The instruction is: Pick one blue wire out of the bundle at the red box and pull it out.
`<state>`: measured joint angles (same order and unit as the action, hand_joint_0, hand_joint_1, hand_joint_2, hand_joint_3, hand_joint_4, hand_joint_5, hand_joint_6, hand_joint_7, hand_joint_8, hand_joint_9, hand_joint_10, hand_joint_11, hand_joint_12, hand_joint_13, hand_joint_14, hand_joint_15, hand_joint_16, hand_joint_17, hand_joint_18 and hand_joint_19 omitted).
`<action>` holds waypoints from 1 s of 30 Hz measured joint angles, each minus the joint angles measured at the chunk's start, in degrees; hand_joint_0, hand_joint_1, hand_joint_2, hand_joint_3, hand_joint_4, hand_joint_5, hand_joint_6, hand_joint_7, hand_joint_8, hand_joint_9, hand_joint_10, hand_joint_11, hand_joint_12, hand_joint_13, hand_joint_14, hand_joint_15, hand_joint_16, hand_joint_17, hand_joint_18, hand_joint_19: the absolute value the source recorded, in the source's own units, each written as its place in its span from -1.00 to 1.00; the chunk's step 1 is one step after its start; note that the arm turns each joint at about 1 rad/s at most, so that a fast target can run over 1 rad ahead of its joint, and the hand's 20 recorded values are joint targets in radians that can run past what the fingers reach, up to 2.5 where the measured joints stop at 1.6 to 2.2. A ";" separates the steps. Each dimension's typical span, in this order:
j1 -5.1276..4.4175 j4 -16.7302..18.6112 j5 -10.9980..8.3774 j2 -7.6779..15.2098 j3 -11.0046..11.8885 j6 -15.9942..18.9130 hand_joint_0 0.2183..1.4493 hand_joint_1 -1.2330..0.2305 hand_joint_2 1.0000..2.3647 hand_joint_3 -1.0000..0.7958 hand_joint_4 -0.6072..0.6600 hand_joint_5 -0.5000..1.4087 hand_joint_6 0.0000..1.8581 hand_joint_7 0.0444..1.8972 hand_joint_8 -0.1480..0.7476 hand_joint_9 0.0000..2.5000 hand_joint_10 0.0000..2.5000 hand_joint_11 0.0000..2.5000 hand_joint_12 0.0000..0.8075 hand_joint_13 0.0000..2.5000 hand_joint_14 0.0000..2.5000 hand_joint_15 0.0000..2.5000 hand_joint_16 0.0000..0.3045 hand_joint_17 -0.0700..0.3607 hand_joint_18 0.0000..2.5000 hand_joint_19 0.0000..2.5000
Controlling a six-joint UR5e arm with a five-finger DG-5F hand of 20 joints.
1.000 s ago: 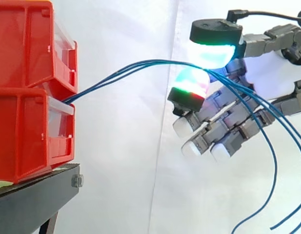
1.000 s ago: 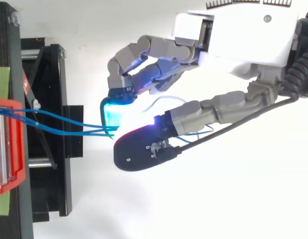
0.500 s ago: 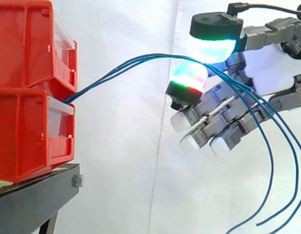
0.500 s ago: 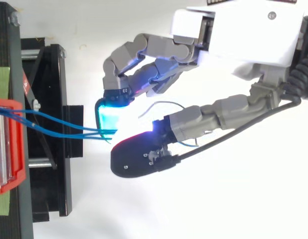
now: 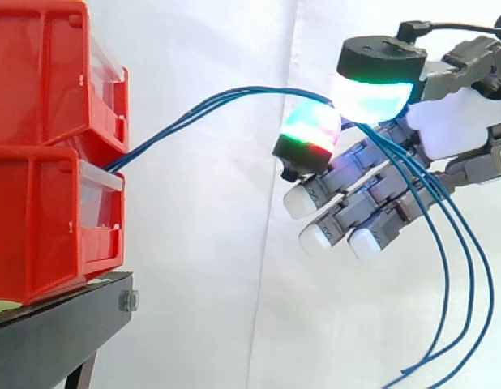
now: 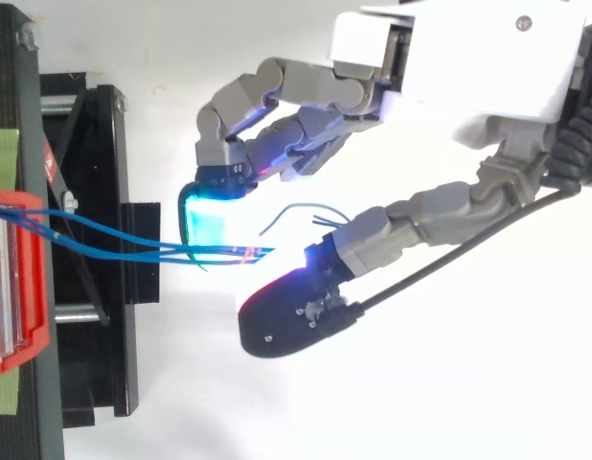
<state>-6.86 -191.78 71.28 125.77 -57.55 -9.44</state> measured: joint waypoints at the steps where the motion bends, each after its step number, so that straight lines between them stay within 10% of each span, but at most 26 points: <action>1: 0.01 -0.01 0.00 0.00 0.00 0.03 -0.51 -0.26 -1.00 -0.44 -0.13 -0.59 -0.21 0.15 -0.27 -0.39 -1.00 -0.87 -0.11 -0.58 -0.99 -0.78 -0.68 -0.16 -0.55 -0.64; 15: 0.09 0.05 0.00 0.00 -0.02 0.03 -0.34 -0.47 -0.96 0.07 -0.24 -0.65 -0.03 0.42 -0.15 -0.38 -0.99 -0.77 -0.08 -0.53 -0.99 -0.75 -0.68 -0.17 -0.51 -0.67; 19: 0.09 0.08 0.00 0.00 -0.02 -0.03 -0.31 -0.53 -1.00 -0.44 -0.09 -0.65 -0.11 0.21 -0.38 -0.44 -1.00 -0.93 -0.15 -0.58 -0.99 -0.84 -0.69 -0.18 -0.52 -0.70; 27: 0.09 0.06 0.00 0.00 0.02 -0.04 -0.37 -0.34 -1.00 -0.40 -0.16 -0.54 -0.34 0.40 -0.41 -0.41 -1.00 -0.98 -0.19 -0.62 -0.99 -0.85 -0.70 -0.19 -0.57 -0.68; 30: 0.09 -0.02 0.00 0.00 0.00 0.01 -0.39 -0.40 -0.98 -0.22 -0.14 -0.63 -0.13 0.11 -0.37 -0.45 -1.00 -0.91 -0.15 -0.62 -0.99 -0.82 -0.69 -0.18 -0.57 -0.68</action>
<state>-6.77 -191.80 71.28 125.77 -57.55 -9.44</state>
